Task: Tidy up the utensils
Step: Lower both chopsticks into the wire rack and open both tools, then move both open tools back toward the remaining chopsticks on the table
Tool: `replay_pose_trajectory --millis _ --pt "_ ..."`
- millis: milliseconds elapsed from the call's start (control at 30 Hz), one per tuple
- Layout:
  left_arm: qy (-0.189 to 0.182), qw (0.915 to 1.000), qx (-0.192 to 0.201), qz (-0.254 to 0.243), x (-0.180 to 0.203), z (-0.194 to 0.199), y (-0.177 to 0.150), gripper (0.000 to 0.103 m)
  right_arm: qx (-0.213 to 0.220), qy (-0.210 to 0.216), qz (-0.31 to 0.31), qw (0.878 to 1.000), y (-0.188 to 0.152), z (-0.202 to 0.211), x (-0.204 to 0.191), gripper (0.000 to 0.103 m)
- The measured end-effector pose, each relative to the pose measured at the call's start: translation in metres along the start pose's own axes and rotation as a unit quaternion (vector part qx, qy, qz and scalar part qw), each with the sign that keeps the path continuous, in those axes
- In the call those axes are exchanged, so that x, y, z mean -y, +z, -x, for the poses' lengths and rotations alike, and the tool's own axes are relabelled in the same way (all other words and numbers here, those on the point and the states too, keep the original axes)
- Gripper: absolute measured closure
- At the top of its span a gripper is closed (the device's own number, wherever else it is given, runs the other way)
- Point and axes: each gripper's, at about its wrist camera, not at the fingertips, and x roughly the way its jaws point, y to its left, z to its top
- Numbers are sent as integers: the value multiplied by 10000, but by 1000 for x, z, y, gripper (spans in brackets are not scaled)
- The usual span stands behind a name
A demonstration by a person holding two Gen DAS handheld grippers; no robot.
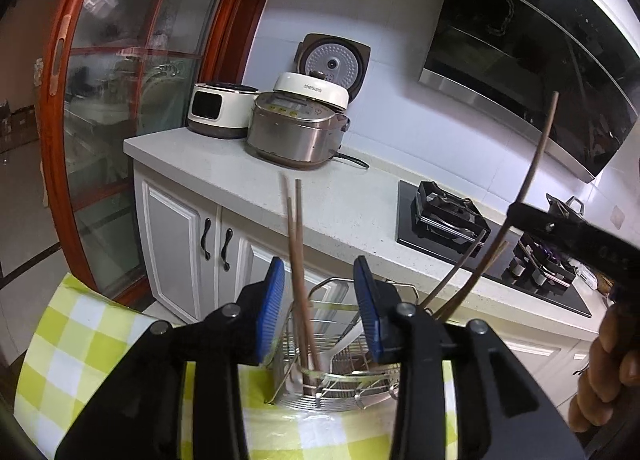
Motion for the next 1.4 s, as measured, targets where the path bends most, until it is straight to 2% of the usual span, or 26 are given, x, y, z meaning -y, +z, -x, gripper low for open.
replay_pose_trajectory --millis 300,600,767,833,867,933,1000,1067,1167,1333,1400 --pt "204 9994 37 259 -34 31 -20 68 -289 12 -109 9995 -31 -29 3 95" --pt "395 9984 -226 333 -60 49 -55 68 -557 -159 -58 9983 -58 -48 10 94" --pt "434 9968 -560 376 -67 52 -84 66 -595 -227 -30 9980 -64 -45 13 92" --pt "427 9957 -746 353 -66 54 -100 66 -555 -242 -32 9982 -67 -38 14 89" --pt "423 9952 -809 345 -66 54 -107 66 -512 -240 -27 9984 -68 -33 15 83" --pt "389 9941 -970 300 -62 56 -122 66 -345 -313 -29 9989 -73 -16 17 54" --pt "345 9920 -1191 221 -56 56 -142 66 -194 -398 -25 9990 -80 0 21 43" --pt "309 9902 -1344 227 -51 56 -157 66 -166 -515 -23 9985 -93 15 28 40" --pt "226 9872 -1575 136 -39 58 -179 67 -351 -668 -97 9971 -126 33 44 34" --pt "45 9810 -1935 -128 -9 63 -218 70 -816 -1154 -159 9898 -192 58 82 33" --pt "11 9785 -2054 -204 0 62 -229 76 -1075 -1259 -269 9858 -222 70 102 33"
